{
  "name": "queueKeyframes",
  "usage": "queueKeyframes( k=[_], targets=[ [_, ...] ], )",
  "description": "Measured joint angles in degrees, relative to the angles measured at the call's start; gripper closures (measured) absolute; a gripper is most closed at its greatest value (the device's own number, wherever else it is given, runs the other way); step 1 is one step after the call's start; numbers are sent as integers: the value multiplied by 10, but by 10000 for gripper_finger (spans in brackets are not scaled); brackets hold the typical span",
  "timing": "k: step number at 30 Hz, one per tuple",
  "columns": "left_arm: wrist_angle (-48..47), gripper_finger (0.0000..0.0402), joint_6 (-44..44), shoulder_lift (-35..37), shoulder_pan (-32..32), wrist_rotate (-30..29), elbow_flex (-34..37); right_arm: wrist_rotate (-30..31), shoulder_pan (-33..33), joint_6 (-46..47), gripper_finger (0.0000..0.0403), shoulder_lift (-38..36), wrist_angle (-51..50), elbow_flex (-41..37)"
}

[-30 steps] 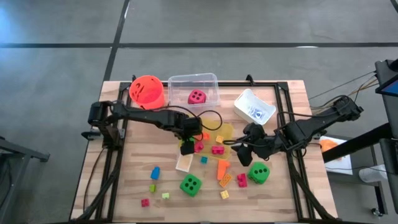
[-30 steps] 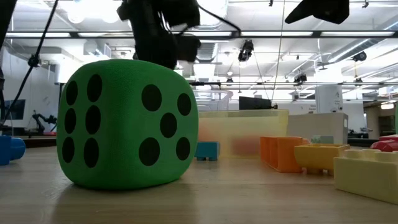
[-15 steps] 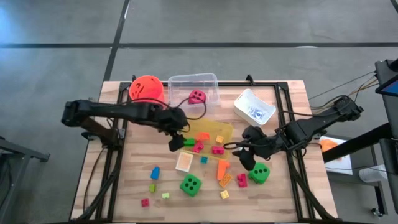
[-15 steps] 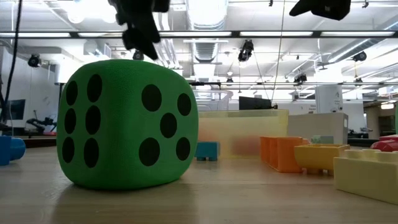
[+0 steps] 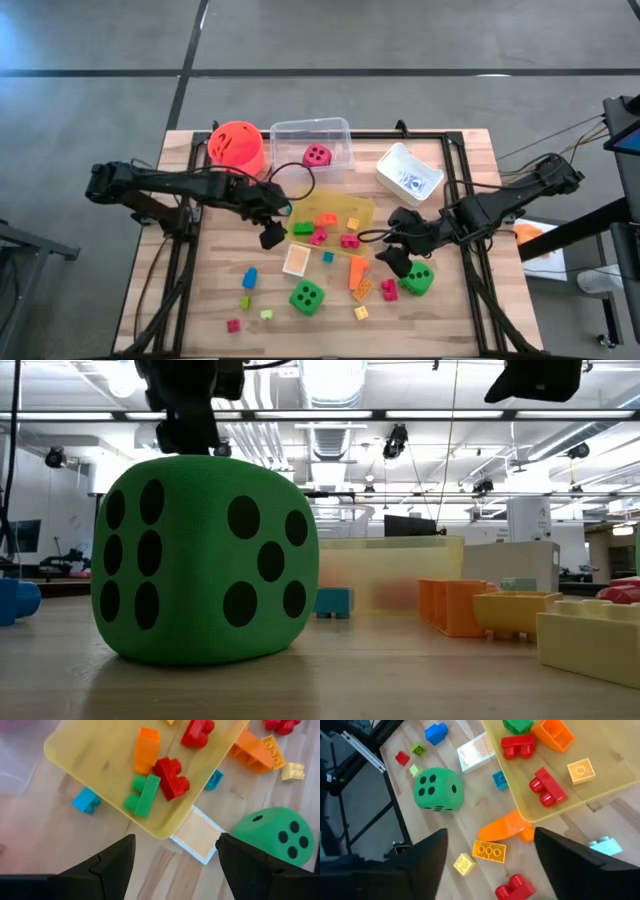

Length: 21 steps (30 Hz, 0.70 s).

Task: Pick & Place Toys
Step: Put the green dice into the transparent bin

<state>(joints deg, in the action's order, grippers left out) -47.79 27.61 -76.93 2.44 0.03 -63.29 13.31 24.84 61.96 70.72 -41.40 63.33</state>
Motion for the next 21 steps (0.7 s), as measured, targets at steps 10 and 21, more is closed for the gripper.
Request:
queueKeyframes(
  k=[10,21],
  targets=[
    [8,125,10,0,12,0,6,14,0,-16,32,0,1,-5],
    [14,125,14,0,17,0,6,-13,-1,23,31,0,-3,-19]
  ],
)
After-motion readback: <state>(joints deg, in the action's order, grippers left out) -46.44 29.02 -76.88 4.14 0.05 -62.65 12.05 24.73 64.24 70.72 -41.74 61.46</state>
